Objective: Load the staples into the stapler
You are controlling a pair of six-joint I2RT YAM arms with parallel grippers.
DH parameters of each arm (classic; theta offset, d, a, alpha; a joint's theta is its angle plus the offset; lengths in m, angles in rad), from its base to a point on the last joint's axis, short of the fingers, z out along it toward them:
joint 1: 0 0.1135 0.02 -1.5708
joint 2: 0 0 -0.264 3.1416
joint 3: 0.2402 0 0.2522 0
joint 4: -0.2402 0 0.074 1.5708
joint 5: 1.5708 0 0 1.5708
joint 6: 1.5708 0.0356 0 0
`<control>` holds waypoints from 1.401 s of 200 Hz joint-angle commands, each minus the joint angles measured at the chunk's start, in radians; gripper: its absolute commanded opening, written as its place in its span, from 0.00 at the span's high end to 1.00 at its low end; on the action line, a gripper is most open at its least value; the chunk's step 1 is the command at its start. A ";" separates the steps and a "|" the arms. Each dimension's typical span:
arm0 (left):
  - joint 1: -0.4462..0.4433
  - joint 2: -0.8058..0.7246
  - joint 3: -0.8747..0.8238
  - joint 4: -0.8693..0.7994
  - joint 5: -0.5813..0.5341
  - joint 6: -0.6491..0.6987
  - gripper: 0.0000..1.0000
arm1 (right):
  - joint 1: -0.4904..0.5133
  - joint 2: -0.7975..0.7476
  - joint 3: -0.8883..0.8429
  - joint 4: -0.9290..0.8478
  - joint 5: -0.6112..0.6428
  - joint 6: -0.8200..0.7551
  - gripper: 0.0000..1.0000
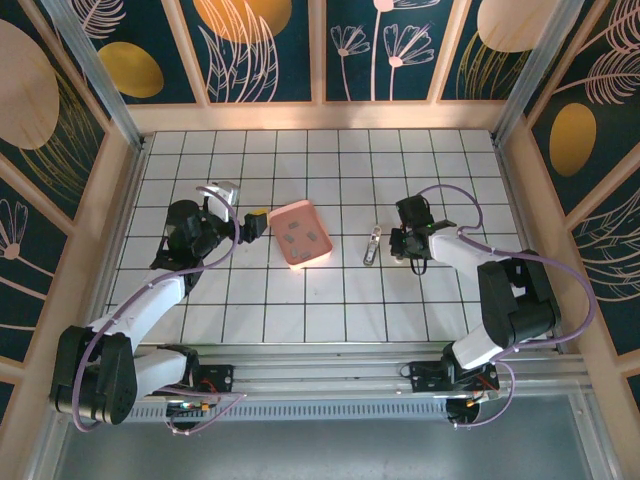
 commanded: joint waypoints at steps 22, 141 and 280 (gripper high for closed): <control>-0.008 -0.012 0.015 0.011 -0.002 0.021 0.10 | 0.008 0.011 -0.016 0.010 0.033 -0.001 0.80; -0.007 -0.010 0.015 0.011 0.000 0.019 0.10 | 0.018 0.031 -0.027 0.018 0.044 -0.015 0.80; -0.009 -0.010 0.016 0.011 -0.001 0.019 0.10 | 0.025 -0.027 -0.042 0.064 0.073 0.002 0.81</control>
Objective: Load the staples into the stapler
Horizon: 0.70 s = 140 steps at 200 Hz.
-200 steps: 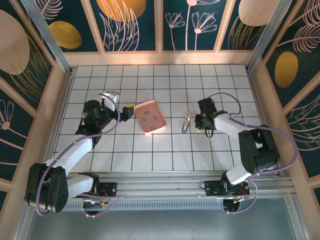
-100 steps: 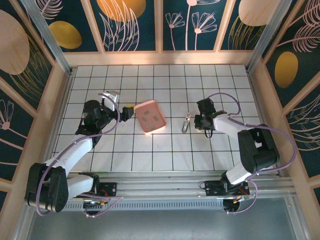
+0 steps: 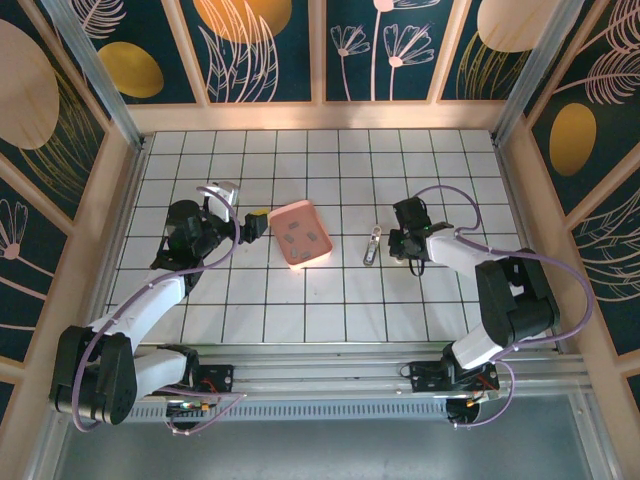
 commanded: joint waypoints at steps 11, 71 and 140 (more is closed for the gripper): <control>-0.005 -0.011 0.016 0.011 0.000 0.019 0.10 | 0.006 -0.030 -0.028 0.027 0.029 0.005 0.81; -0.005 -0.009 0.015 0.012 0.000 0.019 0.10 | 0.006 -0.032 -0.048 0.026 0.026 0.010 0.81; -0.006 -0.010 0.015 0.013 0.001 0.018 0.10 | 0.021 -0.070 -0.076 0.030 0.049 0.007 0.81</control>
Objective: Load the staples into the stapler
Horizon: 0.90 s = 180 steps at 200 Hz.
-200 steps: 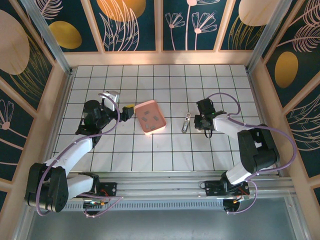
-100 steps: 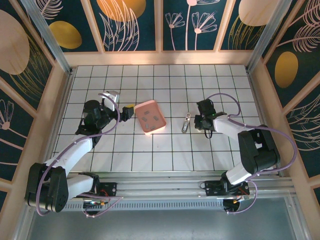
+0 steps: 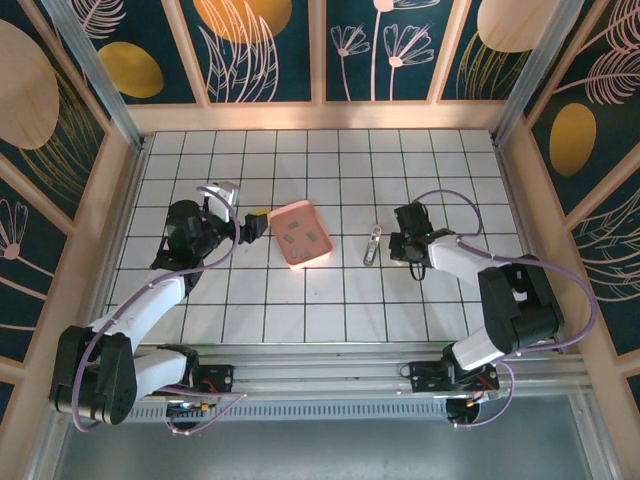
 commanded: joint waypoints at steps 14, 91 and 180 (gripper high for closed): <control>-0.006 -0.010 0.015 0.012 0.003 0.017 0.10 | 0.013 -0.031 -0.021 -0.022 0.039 0.007 0.81; -0.009 -0.012 0.015 0.010 0.000 0.020 0.10 | 0.027 -0.036 -0.029 -0.016 0.055 0.029 0.81; -0.010 -0.012 0.016 0.010 0.000 0.021 0.10 | 0.027 -0.075 -0.044 -0.011 0.057 0.055 0.81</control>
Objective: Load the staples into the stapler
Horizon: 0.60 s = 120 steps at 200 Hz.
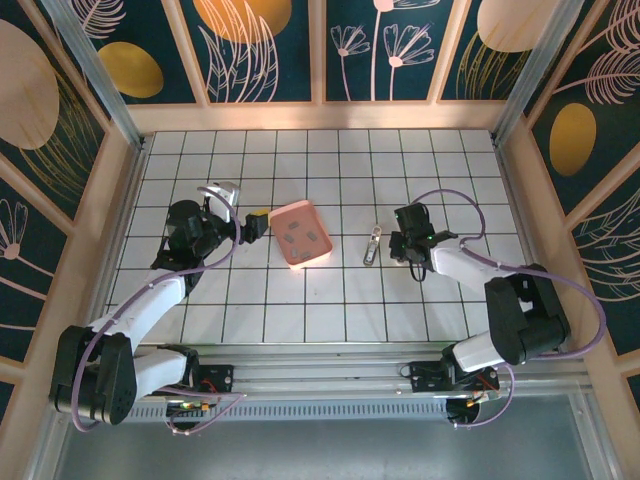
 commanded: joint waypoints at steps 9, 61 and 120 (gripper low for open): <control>-0.006 -0.012 0.016 0.010 0.000 0.021 0.10 | 0.009 -0.013 -0.032 -0.008 0.032 0.031 0.81; -0.007 -0.012 0.015 0.010 -0.001 0.022 0.10 | 0.009 0.004 -0.036 0.004 0.031 0.031 0.81; -0.007 -0.013 0.015 0.010 0.003 0.023 0.10 | 0.008 -0.038 0.000 -0.055 0.028 0.042 0.81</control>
